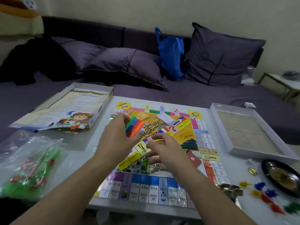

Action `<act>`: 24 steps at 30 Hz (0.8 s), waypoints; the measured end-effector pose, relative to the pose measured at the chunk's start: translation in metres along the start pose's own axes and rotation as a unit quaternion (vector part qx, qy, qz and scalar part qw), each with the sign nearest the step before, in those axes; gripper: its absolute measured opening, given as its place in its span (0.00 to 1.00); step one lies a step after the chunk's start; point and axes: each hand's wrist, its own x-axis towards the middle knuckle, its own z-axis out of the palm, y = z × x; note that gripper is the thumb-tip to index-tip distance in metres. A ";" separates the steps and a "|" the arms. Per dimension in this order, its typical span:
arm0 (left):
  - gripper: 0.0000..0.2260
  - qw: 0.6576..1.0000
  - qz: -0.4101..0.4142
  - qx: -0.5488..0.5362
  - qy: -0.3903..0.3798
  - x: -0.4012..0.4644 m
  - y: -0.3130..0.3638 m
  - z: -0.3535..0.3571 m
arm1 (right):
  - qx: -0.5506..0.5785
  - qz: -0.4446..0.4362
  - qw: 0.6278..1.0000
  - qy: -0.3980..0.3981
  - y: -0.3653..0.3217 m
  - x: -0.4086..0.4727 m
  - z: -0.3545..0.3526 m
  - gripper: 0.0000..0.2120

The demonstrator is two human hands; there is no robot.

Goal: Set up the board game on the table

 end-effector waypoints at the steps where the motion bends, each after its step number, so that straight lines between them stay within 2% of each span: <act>1: 0.21 1.000 0.006 -0.026 -0.015 -0.010 0.012 0.006 | 0.092 0.035 0.995 -0.011 -0.003 -0.002 -0.002 0.12; 2: 0.22 0.998 0.000 -0.054 -0.033 -0.018 0.021 0.013 | 0.150 0.048 0.987 -0.022 -0.006 -0.004 -0.004 0.11; 4: 0.24 0.989 -0.038 -0.120 -0.078 -0.032 0.033 0.027 | 0.171 0.044 0.984 -0.023 -0.007 -0.011 -0.011 0.09; 8: 0.25 0.955 -0.120 -0.229 -0.146 -0.052 0.043 0.048 | 0.036 0.026 0.999 0.022 -0.001 -0.023 -0.025 0.04; 12: 0.23 0.928 -0.187 -0.261 -0.190 -0.065 0.043 0.060 | -0.048 0.011 0.999 0.007 0.008 -0.037 -0.038 0.05; 17: 0.10 0.852 -0.289 -0.390 -0.198 -0.069 0.048 0.062 | -0.094 -0.002 0.996 0.000 0.018 -0.044 -0.051 0.07; 19: 0.11 0.822 -0.329 -0.424 -0.189 -0.069 0.047 0.065 | -0.108 -0.005 0.994 -0.003 0.021 -0.046 -0.054 0.06; 21: 0.11 0.811 -0.351 -0.431 -0.181 -0.069 0.043 0.068 | -0.105 -0.007 0.994 -0.005 0.022 -0.048 -0.056 0.05; 24: 0.10 0.815 -0.369 -0.415 -0.166 -0.064 0.035 0.069 | -0.120 -0.026 0.992 0.013 0.026 -0.048 -0.059 0.04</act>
